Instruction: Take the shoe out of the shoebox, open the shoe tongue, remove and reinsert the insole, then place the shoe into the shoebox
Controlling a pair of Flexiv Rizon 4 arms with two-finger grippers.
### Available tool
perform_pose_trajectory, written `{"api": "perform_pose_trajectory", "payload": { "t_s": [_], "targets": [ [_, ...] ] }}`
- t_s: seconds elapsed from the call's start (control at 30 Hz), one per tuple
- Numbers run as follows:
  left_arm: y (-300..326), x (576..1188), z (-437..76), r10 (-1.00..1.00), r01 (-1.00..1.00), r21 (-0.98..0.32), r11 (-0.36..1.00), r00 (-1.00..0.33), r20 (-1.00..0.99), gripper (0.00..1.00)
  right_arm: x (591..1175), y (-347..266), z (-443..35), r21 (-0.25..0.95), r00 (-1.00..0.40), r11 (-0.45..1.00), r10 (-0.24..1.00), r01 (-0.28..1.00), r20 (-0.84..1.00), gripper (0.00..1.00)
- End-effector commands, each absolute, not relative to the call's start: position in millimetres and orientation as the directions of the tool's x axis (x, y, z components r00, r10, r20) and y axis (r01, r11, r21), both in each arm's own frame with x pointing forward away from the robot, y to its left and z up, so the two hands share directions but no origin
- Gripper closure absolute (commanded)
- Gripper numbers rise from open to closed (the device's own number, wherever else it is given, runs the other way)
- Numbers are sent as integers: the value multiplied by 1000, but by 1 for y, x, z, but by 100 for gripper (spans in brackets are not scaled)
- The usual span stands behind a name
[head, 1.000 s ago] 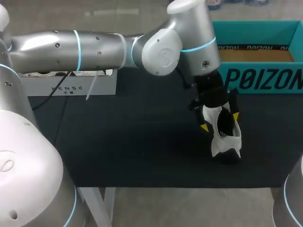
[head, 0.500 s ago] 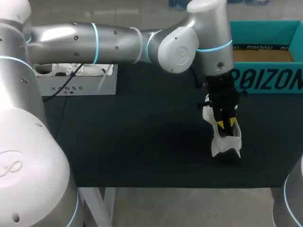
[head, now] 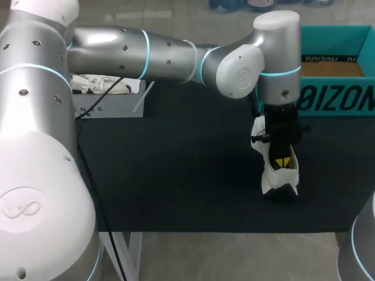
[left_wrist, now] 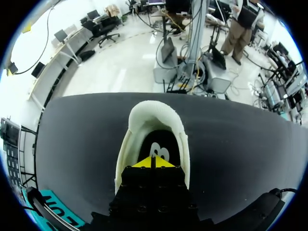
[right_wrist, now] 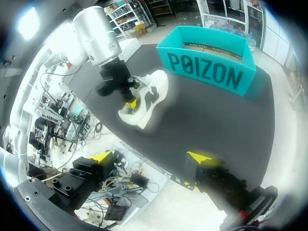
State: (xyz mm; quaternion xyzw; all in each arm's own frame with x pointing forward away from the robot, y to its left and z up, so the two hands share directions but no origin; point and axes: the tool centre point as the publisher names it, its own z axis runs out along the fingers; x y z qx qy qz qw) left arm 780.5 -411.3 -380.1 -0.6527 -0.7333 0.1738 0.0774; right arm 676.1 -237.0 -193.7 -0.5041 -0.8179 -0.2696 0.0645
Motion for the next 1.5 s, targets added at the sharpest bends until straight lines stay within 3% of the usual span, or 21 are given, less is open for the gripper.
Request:
{"api": "perform_pose_trajectory", "payload": {
  "t_s": [0.03,0.27,0.73,1.23,1.5],
  "targets": [
    [-422,779,-407,987,920,-382,84,-130,-97,100,675,-237,-194,376,-482,346,792,860,375,0],
    [-425,767,-424,988,911,-403,92,-134,-78,100,675,-237,-194,376,-482,346,792,860,375,0],
    [-415,770,-381,989,946,-305,108,-134,-67,100,675,-237,-194,376,-482,346,792,860,375,0],
    [-422,766,-412,992,952,-293,93,-112,-49,100,675,-237,-194,376,-482,346,792,860,375,0],
    [-414,772,-384,993,968,-228,102,-114,-38,100,675,-237,-194,376,-482,346,792,860,375,0]
  ]
}}
